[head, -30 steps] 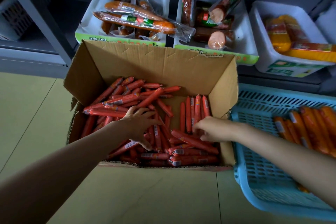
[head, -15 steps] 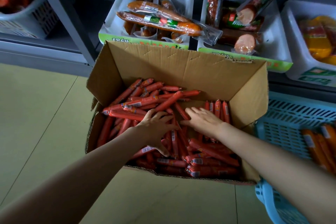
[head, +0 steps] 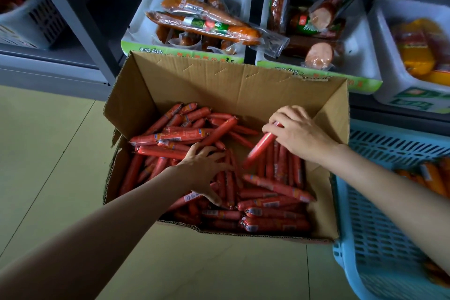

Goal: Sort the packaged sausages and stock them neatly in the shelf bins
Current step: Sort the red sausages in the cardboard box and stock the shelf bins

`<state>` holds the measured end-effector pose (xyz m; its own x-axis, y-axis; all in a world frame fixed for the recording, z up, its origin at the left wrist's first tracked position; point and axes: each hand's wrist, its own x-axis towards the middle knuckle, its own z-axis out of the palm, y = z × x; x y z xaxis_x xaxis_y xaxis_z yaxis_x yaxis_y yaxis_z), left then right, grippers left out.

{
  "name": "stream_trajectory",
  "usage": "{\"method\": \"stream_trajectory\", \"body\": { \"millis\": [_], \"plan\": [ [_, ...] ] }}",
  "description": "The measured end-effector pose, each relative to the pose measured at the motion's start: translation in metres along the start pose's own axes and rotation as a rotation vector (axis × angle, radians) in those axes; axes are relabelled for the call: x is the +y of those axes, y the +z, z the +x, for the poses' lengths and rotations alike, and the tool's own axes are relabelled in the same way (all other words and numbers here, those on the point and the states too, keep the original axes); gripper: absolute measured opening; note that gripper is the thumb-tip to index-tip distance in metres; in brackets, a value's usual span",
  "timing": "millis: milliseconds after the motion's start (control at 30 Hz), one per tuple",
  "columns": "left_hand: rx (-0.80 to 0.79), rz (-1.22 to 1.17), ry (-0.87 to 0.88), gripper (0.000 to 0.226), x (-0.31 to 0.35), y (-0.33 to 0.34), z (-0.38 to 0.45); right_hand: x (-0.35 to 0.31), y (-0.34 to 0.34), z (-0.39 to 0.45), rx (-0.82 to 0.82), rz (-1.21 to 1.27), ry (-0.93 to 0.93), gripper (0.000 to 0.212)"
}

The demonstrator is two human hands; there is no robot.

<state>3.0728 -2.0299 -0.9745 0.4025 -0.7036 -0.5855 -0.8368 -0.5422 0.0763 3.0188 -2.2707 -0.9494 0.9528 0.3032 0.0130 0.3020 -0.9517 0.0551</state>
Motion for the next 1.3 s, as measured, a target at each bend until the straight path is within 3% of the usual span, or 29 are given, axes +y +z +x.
{"method": "stream_trajectory", "body": {
  "millis": [100,133,233,367,533,767,967,1033,1167,1300],
  "plan": [
    [-0.005,-0.008,-0.005,0.094,-0.001,0.000,0.000,-0.006,-0.031,-0.001,0.011,-0.008,0.030,0.025],
    [-0.008,-0.004,-0.006,0.095,0.000,0.000,0.000,-0.010,-0.043,-0.004,-0.053,0.034,0.052,0.019],
    [-0.027,0.023,-0.012,0.097,0.000,-0.002,0.000,-0.027,-0.054,-0.024,-0.442,0.170,0.137,0.014],
    [-0.037,0.014,-0.007,0.096,0.001,-0.002,0.001,-0.048,-0.031,-0.055,-0.847,0.043,0.072,0.028],
    [-0.037,0.012,-0.008,0.096,0.000,-0.002,0.001,-0.046,-0.017,-0.042,-0.765,0.278,0.169,0.036],
    [-0.022,0.021,-0.013,0.095,0.000,-0.001,0.001,-0.050,0.007,-0.010,-0.520,0.457,0.470,0.024],
    [-0.035,0.015,-0.015,0.094,0.000,0.000,0.001,-0.056,0.019,0.001,-0.564,0.405,0.560,0.034],
    [-0.043,0.011,-0.023,0.094,0.000,-0.001,0.001,-0.050,0.012,-0.001,-0.601,0.409,0.615,0.028],
    [-0.046,0.020,-0.023,0.095,0.001,-0.001,0.002,-0.037,-0.010,-0.014,-0.735,0.693,0.633,0.022],
    [-0.052,0.029,-0.031,0.094,0.002,-0.002,0.001,-0.041,-0.023,-0.033,-0.827,0.378,0.447,0.033]
  ]
}}
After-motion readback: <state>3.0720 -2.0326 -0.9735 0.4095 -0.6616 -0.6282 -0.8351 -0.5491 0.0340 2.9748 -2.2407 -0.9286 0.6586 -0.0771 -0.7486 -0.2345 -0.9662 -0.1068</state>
